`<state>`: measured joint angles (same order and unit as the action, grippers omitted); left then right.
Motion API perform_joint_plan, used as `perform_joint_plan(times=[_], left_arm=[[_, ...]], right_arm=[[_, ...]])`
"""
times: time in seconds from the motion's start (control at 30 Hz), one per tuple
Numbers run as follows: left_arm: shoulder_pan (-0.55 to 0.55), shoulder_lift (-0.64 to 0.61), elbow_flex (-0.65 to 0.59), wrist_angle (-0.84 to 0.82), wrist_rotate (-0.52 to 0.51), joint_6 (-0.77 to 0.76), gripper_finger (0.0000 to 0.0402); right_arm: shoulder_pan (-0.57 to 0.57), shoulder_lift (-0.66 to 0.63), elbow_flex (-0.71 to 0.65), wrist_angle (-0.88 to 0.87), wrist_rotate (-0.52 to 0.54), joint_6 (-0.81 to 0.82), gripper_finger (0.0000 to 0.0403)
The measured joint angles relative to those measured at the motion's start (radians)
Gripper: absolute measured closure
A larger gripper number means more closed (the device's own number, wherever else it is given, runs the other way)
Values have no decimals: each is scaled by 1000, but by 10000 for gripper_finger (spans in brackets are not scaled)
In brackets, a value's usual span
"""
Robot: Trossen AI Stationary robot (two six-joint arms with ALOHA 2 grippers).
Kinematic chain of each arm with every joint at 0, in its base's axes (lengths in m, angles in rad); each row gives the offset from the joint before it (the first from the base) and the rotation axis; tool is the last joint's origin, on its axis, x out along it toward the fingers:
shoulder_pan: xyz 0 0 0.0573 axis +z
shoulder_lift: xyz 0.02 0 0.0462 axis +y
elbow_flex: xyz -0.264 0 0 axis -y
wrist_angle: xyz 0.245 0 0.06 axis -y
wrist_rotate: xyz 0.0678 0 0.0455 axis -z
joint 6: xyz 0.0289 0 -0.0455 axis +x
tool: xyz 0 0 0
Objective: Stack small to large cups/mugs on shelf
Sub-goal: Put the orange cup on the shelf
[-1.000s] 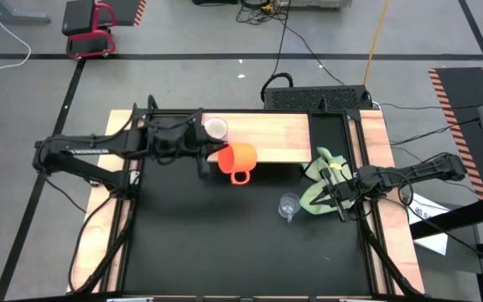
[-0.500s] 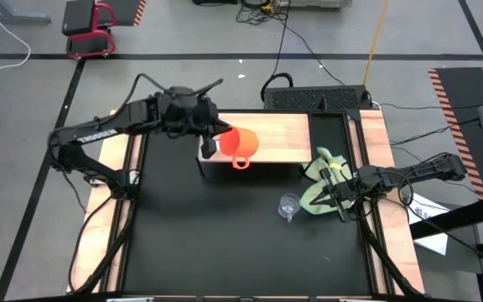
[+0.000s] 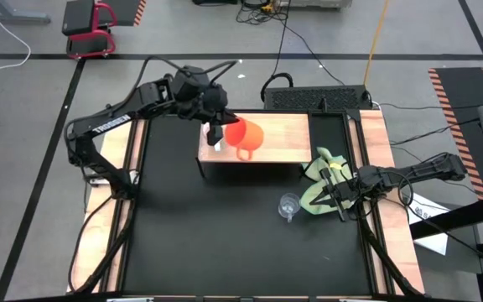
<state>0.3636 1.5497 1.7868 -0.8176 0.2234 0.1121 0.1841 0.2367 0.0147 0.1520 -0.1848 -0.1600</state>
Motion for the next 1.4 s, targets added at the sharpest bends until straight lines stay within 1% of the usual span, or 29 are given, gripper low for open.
perform_joint_plan(times=[0.2,0.33,0.57,0.73,0.97,1.1,1.27,1.4], left_arm=[[21,61,62,3,39,25,398],[30,102,118,1,46,48,398],[60,184,281,-35,53,78,398],[90,262,401,-83,99,77,398],[103,353,531,-187,120,125,398],[103,398,570,-249,117,176,398],[112,421,570,-283,98,205,398],[111,427,570,-353,71,248,398]], right_arm=[[0,0,0,0,0,-1,403],[0,0,0,-2,0,1,403],[0,0,0,-6,0,2,403],[0,0,0,-7,0,2,403],[0,0,0,-7,0,2,403],[0,0,0,-7,0,2,403],[0,0,0,-7,0,2,403],[0,0,0,-7,0,2,403]])
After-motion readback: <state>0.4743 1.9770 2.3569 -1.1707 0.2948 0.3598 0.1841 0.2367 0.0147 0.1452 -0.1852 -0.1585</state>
